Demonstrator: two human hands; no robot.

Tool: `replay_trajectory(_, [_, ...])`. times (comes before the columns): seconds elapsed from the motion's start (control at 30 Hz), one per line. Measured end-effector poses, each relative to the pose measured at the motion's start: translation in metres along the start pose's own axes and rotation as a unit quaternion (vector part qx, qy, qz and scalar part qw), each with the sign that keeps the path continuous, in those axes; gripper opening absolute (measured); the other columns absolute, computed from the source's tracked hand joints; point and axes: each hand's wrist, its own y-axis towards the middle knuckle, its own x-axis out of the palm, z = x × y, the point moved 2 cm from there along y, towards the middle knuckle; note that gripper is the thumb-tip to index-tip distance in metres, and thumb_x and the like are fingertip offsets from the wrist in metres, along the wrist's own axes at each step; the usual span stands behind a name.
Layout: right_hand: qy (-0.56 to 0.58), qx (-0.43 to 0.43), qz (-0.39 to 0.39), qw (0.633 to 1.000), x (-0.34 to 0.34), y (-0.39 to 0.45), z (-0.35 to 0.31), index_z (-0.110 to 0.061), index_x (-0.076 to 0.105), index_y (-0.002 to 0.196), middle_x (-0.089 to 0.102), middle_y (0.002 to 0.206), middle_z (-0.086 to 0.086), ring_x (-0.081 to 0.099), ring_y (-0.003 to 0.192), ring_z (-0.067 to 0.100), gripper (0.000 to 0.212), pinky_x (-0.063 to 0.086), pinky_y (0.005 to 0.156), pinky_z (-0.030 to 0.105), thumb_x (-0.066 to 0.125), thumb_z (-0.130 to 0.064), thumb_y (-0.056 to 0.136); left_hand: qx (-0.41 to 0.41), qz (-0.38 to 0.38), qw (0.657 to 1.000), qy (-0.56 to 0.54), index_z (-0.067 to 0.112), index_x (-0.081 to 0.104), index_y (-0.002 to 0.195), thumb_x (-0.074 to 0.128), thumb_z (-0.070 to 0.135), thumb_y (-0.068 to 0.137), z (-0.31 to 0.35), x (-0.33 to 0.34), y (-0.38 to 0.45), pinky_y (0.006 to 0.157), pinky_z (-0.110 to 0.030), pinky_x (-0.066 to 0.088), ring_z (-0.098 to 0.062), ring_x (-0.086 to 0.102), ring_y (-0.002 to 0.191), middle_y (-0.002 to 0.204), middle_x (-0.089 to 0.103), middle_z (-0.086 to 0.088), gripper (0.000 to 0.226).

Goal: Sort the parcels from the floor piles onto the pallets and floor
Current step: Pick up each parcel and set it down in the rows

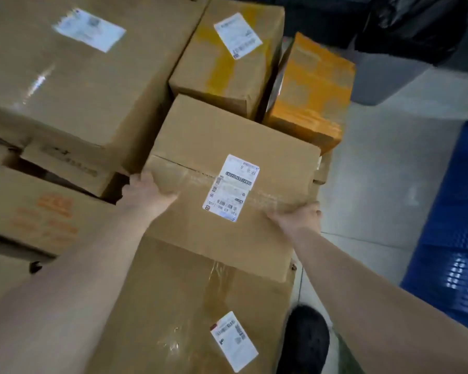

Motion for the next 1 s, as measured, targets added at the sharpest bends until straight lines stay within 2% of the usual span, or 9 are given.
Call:
replay_trajectory(0.07, [0.034, 0.011, -0.015, 0.999, 0.009, 0.017, 0.010, -0.002, 0.019, 0.144, 0.036, 0.146, 0.011, 0.040, 0.132, 0.031, 0.111, 0.039, 0.105, 0.041, 0.083, -0.046, 0.065, -0.032, 0.027, 0.998, -0.046, 0.015, 0.013, 0.150, 0.070, 0.054, 0.076, -0.004, 0.011, 0.018, 0.109, -0.050, 0.031, -0.037, 0.027, 0.136, 0.150, 0.028, -0.015, 0.100])
replay_trajectory(0.17, [0.065, -0.007, 0.004, 0.998, 0.015, 0.025, 0.017, -0.006, 0.032, 0.134, 0.044, 0.138, 0.009, 0.047, 0.126, 0.029, 0.099, 0.042, 0.101, 0.039, 0.086, -0.045, 0.061, -0.056, 0.057, 0.992, -0.098, 0.008, 0.029, 0.143, 0.073, 0.057, 0.070, -0.013, 0.018, 0.028, 0.106, -0.049, 0.033, -0.037, 0.031, 0.133, 0.143, 0.037, -0.015, 0.098])
replay_trajectory(0.3, [0.079, -0.011, 0.051, 0.996, -0.001, -0.001, 0.023, -0.005, 0.037, 0.131, 0.049, 0.134, 0.010, 0.051, 0.123, 0.028, 0.102, 0.043, 0.101, 0.041, 0.089, -0.046, 0.053, -0.012, 0.059, 0.988, -0.140, 0.006, 0.039, 0.136, 0.079, 0.049, 0.067, -0.017, 0.011, 0.000, 0.104, -0.046, 0.035, -0.037, 0.036, 0.129, 0.137, 0.042, -0.016, 0.091])
replay_trajectory(0.37, [0.067, -0.001, 0.056, 0.996, -0.018, -0.031, 0.027, -0.006, 0.041, 0.127, 0.054, 0.128, 0.009, 0.055, 0.116, 0.029, 0.102, 0.047, 0.096, 0.042, 0.089, -0.051, 0.048, -0.007, 0.048, 0.983, -0.176, 0.008, 0.040, 0.135, 0.081, 0.049, 0.064, -0.025, 0.000, -0.026, 0.102, -0.048, 0.039, -0.035, 0.041, 0.126, 0.135, 0.043, -0.014, 0.091])
replay_trajectory(0.43, [0.064, -0.001, 0.061, 0.996, -0.042, -0.075, 0.027, -0.005, 0.045, 0.124, 0.058, 0.122, 0.009, 0.059, 0.110, 0.029, 0.099, 0.049, 0.088, 0.037, 0.089, -0.050, 0.048, 0.005, 0.045, 0.980, -0.195, 0.010, 0.044, 0.131, 0.081, 0.055, 0.059, -0.033, -0.023, -0.058, 0.096, -0.050, 0.045, -0.033, 0.048, 0.119, 0.129, 0.048, -0.011, 0.092])
replay_trajectory(0.53, [0.044, -0.019, 0.079, 0.996, -0.090, -0.163, 0.009, -0.003, 0.042, 0.126, 0.057, 0.125, 0.011, 0.057, 0.113, 0.030, 0.093, 0.044, 0.082, 0.034, 0.088, -0.046, 0.057, -0.001, 0.047, 0.971, -0.235, 0.013, 0.049, 0.127, 0.079, 0.061, 0.053, -0.050, -0.085, -0.125, 0.090, -0.050, 0.050, -0.031, 0.054, 0.114, 0.124, 0.056, -0.007, 0.094])
replay_trajectory(0.7, [0.046, -0.068, 0.076, 0.994, -0.150, -0.344, -0.042, -0.005, 0.038, 0.126, 0.051, 0.130, 0.009, 0.052, 0.119, 0.029, 0.093, 0.045, 0.089, 0.039, 0.086, -0.047, 0.059, -0.003, 0.070, 0.959, -0.275, 0.015, 0.050, 0.127, 0.068, 0.071, 0.036, -0.107, -0.232, -0.244, 0.093, -0.047, 0.048, -0.029, 0.053, 0.118, 0.126, 0.058, -0.003, 0.108])
replay_trajectory(0.87, [0.056, -0.132, 0.059, 0.988, -0.162, -0.494, -0.070, -0.004, 0.038, 0.129, 0.050, 0.133, 0.010, 0.051, 0.122, 0.030, 0.097, 0.045, 0.092, 0.039, 0.086, -0.049, 0.058, 0.000, 0.134, 0.945, -0.297, 0.011, 0.053, 0.117, 0.081, 0.056, 0.056, -0.188, -0.351, -0.357, 0.089, -0.044, 0.050, -0.030, 0.056, 0.111, 0.119, 0.058, -0.006, 0.081])
replay_trajectory(1.0, [0.056, -0.204, 0.040, 0.977, -0.151, -0.590, -0.077, -0.003, 0.035, 0.131, 0.047, 0.135, 0.010, 0.049, 0.123, 0.032, 0.102, 0.045, 0.096, 0.044, 0.086, -0.051, 0.056, -0.011, 0.197, 0.920, -0.339, 0.014, 0.054, 0.111, 0.082, 0.049, 0.063, -0.267, -0.402, -0.441, 0.082, -0.038, 0.050, -0.025, 0.057, 0.103, 0.111, 0.059, -0.001, 0.066])
